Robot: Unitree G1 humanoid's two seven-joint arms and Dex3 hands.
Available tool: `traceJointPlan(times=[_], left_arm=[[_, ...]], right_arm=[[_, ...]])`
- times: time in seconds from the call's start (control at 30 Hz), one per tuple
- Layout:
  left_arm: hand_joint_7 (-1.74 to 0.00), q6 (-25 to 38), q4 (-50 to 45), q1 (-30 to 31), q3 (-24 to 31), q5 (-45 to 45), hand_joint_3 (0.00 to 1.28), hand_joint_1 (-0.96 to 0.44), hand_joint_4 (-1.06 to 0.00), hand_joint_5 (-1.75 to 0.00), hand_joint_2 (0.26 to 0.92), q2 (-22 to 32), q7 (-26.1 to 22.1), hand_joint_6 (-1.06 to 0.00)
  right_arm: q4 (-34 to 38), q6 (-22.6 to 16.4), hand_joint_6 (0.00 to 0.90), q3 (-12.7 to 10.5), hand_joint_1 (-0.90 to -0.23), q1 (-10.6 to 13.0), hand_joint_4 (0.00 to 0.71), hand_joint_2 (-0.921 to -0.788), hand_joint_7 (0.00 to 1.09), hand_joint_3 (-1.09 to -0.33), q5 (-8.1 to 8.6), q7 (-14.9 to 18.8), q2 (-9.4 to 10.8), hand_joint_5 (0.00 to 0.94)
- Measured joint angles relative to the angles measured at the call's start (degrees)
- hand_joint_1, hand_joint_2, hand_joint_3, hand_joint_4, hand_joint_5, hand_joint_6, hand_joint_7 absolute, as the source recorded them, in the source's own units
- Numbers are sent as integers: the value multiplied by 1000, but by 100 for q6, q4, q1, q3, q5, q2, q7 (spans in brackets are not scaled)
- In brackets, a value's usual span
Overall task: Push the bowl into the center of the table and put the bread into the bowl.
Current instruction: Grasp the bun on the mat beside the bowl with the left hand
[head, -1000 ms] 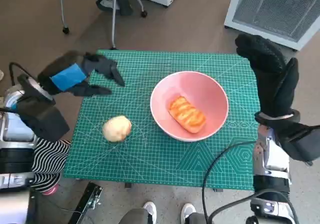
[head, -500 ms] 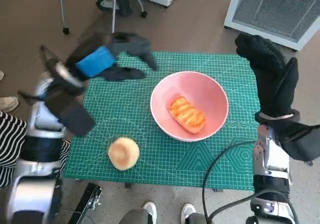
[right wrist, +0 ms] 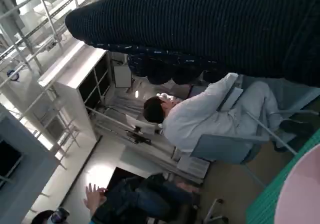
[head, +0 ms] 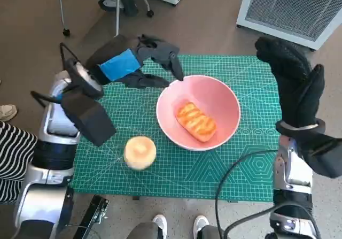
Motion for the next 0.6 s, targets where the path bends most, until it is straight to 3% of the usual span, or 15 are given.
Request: traceJointPlan(times=[0.1, 0.17, 0.3, 0.6], left_arm=[[-686, 315, -212, 138, 15, -196, 107, -141, -454, -496, 814, 206, -397, -435], [-571, 512, -336, 238, 44, -310, 91, -152, -445, -368, 807, 336, -618, -421], [-473, 799, -564, 442, 148, -475, 57, -184, -455, -222, 803, 575, -919, -419], [-359, 1122, -1080, 880, 350, -496, 20, -170, -491, -93, 812, 863, -999, -434]], right_arm=[[-1, -1, 48, -18, -690, 2, 146, -921, 417, -695, -2, -13, -23, 0], [-1, -2, 49, -21, -690, 2, 145, -921, 418, -695, -3, -20, -29, 0], [3, -1, 50, -20, -692, 3, 144, -921, 420, -694, -2, -29, -29, 1], [36, 6, 50, 28, -702, -3, 143, -921, 422, -692, -2, -31, -5, 0]])
